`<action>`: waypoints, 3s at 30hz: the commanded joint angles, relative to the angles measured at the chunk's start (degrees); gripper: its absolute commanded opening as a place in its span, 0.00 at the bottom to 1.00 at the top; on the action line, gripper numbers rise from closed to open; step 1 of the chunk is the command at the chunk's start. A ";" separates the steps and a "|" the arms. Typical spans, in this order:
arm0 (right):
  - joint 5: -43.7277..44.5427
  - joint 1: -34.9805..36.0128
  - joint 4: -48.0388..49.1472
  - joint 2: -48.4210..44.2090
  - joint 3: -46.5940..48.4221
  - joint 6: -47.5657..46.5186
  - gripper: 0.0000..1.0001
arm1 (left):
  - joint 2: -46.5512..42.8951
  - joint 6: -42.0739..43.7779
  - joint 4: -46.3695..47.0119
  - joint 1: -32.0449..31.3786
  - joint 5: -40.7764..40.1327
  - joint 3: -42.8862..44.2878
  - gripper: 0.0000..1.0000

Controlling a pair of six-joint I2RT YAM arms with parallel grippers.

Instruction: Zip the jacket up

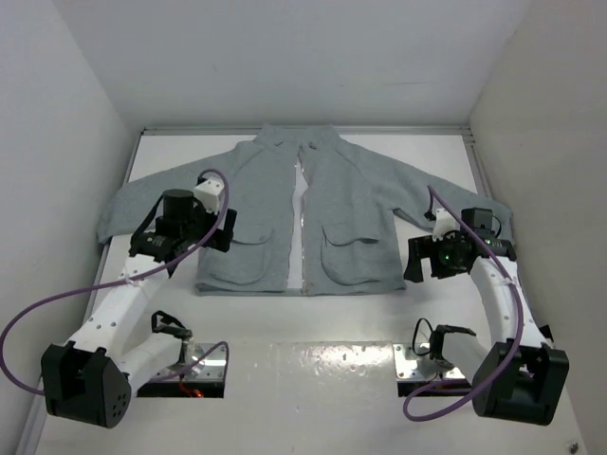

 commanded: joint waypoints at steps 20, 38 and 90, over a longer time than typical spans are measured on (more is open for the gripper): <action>-14.26 0.00 -1.39 7.45 5.00 1.85 0.95 | 23.53 -12.88 14.57 -14.78 28.91 3.45 0.77; -17.26 -0.26 -3.15 10.36 7.02 1.15 0.94 | 49.11 -21.59 22.49 -18.30 38.84 13.03 0.46; -18.40 -0.09 -3.42 11.68 7.37 1.32 0.92 | 54.03 -35.57 33.04 -24.54 34.27 14.26 0.38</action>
